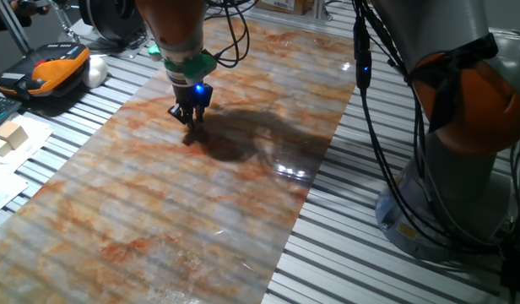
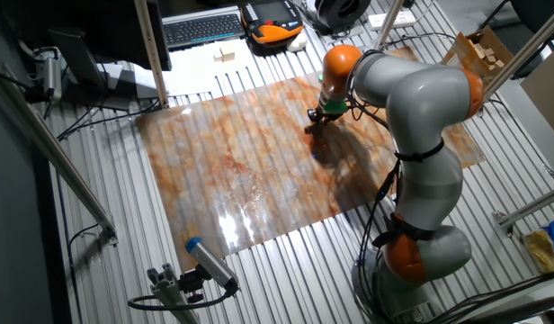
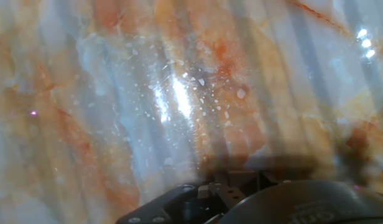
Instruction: Pick up one small block
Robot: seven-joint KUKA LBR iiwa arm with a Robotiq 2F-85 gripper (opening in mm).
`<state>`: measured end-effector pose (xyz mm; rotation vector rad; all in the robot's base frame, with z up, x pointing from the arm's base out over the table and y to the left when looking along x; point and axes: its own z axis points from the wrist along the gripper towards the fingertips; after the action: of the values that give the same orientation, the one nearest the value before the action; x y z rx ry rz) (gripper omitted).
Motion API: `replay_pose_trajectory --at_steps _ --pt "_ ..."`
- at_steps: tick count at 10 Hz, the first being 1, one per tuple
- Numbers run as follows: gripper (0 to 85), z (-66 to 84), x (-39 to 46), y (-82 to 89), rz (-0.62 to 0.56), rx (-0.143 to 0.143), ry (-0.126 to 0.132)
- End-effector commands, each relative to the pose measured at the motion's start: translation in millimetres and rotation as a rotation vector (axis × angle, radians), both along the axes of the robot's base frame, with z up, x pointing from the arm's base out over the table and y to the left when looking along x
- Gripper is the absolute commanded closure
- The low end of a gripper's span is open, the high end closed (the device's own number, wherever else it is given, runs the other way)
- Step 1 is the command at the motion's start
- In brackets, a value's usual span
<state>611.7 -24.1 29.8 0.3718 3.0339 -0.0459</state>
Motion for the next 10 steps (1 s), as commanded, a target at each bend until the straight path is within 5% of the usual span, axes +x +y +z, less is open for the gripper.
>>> replay_pose_trajectory --at_steps 1,10 --pt "51.0 -0.1 0.2 -0.1 0.001 0.002 0.003" --pt "51.0 -0.8 0.2 -0.6 0.000 0.006 0.012"
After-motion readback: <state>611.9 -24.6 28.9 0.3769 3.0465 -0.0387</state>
